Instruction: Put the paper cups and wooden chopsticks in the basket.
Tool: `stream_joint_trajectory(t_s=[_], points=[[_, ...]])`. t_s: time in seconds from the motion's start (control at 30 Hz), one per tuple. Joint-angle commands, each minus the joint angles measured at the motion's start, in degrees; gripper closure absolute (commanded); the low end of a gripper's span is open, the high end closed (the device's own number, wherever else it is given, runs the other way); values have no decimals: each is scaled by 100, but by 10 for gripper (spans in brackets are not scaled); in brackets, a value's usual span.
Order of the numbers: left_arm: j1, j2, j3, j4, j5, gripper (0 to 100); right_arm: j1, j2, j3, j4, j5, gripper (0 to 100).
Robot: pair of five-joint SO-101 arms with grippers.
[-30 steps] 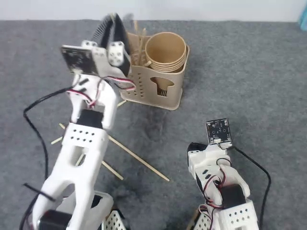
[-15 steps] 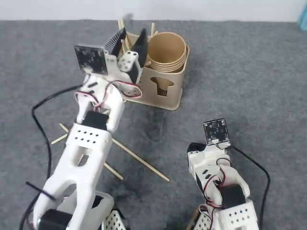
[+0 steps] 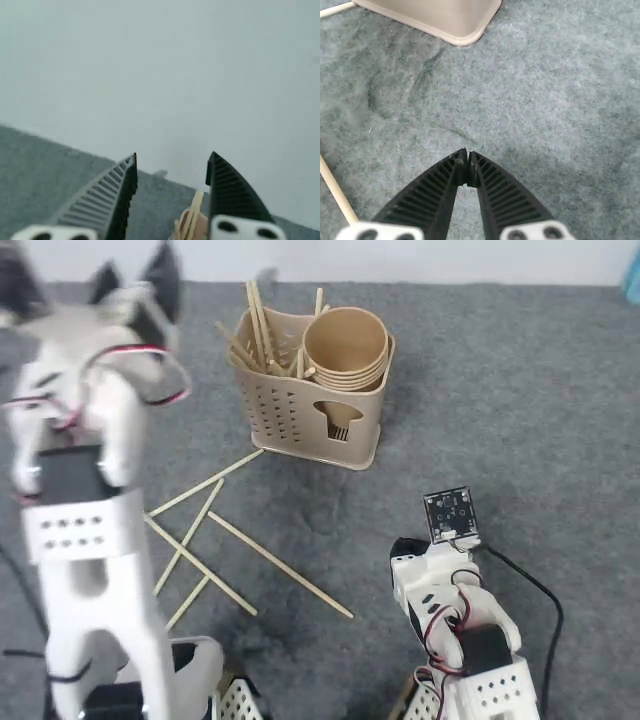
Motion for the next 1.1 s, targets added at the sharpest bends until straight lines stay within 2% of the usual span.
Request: stream_joint_trajectory(t_s=[0.0,0.2,0.33,0.4,0.53,0.67,0.9,1.07], points=[[-536,-97,-743,1530,440,782,48,13,114,-40,105,991],[-1451,-35,-514,3525,765,782,48,13,114,-40,105,991],[-1767,-88,673,3798,765,782,48,22,114,-40,105,991],[-1987,-70,1455,3543,765,782,48,22,114,-31,105,991],[-2435,-88,2949,2391,765,782,31,22,114,-31,105,991],[-2541,-88,4040,1635,765,782,31,22,114,-31,97,991],[-2549,-26,5015,369,879,783,31,22,114,-22,70,991],[-2444,-9,5174,-141,1143,783,31,22,114,-13,62,991]])
